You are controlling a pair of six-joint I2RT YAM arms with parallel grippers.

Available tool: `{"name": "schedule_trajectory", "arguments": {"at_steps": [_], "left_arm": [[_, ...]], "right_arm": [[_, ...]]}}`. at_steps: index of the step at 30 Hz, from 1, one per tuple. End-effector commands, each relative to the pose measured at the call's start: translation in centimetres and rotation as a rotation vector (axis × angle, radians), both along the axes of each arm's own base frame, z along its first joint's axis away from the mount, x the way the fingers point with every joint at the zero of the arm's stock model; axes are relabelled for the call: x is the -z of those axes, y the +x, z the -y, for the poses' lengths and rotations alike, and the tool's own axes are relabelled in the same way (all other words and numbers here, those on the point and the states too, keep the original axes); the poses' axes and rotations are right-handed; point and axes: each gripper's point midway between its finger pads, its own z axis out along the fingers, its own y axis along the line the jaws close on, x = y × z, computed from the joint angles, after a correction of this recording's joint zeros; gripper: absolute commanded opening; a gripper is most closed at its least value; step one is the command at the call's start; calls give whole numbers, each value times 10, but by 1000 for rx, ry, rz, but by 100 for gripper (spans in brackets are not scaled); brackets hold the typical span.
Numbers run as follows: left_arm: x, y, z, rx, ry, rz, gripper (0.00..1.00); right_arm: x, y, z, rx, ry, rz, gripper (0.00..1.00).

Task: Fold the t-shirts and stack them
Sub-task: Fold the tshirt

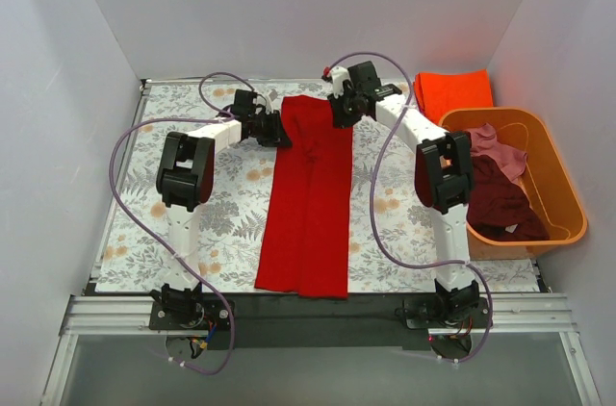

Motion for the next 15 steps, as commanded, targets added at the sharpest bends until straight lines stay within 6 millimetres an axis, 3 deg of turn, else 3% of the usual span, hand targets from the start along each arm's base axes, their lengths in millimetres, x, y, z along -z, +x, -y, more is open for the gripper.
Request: {"name": "schedule_trajectory", "arguments": {"at_steps": [1,6,10,15], "left_arm": [[-15,25,-5,-70,12,59,16],[0,23,-11,-118,33,20,12],[9,16,-10,-129,21,-22,11],[19,26,-14,-162,35,-27,11]], "right_arm": [[52,-35,-3,21,13,-262,16],[82,-39,8,69,-55,-322,13],[91,-34,12,89,-84,-319,10],[111,-10,13,101,-120,-282,9]]}}
